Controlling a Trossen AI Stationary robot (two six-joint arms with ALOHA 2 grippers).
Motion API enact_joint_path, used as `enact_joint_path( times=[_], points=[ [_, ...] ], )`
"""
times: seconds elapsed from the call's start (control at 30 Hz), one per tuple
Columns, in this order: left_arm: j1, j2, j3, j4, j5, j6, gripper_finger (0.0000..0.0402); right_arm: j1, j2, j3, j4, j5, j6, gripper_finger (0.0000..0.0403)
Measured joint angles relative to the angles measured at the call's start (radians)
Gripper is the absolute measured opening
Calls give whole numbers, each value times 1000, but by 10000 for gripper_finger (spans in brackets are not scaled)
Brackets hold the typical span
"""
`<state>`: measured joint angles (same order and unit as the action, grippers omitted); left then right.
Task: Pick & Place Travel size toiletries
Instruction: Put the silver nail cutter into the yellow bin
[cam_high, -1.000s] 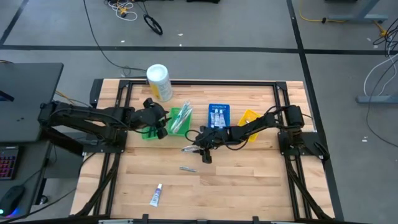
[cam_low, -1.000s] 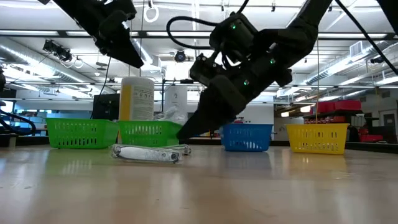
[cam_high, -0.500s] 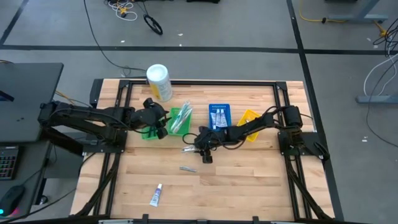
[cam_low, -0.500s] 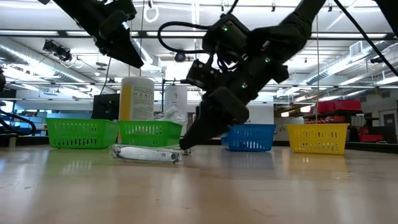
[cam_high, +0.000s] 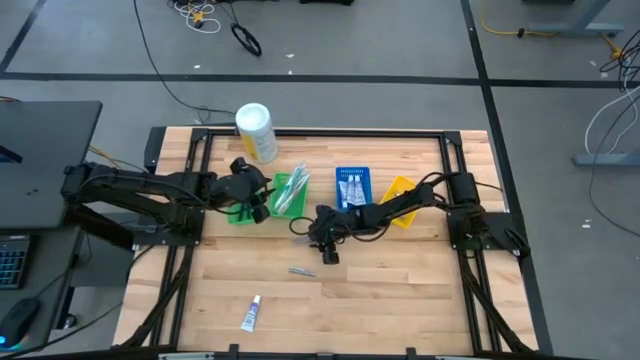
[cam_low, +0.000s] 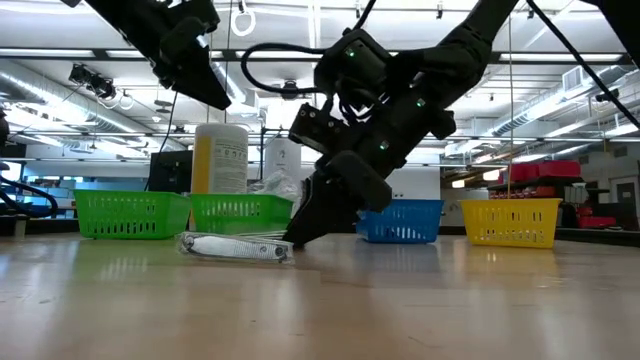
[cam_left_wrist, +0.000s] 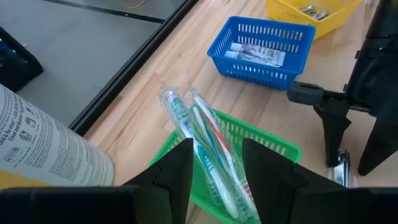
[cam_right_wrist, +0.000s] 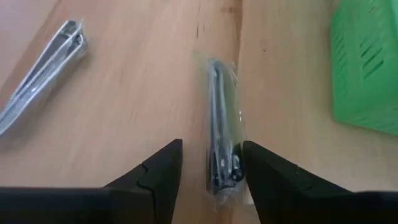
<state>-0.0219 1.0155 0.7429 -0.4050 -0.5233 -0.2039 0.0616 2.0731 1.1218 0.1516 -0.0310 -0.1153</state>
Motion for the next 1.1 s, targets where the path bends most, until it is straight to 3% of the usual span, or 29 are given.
enact_joint_path(
  times=[0.23, 0.53, 0.83, 1.1],
  points=[
    [0, 0, 0, -5, 0, -1, 145, 7, 12, 1, 4, 25, -11, 165],
    [0, 0, 0, -3, 0, -2, 145, 12, 14, 1, 5, 23, -5, 81],
    [0, 0, 0, -4, 0, -2, 145, 21, 3, -2, 6, 39, -1, 76],
    [0, 0, 0, -4, 1, -2, 145, 38, -122, -5, -122, 39, 64, 75]
  ],
)
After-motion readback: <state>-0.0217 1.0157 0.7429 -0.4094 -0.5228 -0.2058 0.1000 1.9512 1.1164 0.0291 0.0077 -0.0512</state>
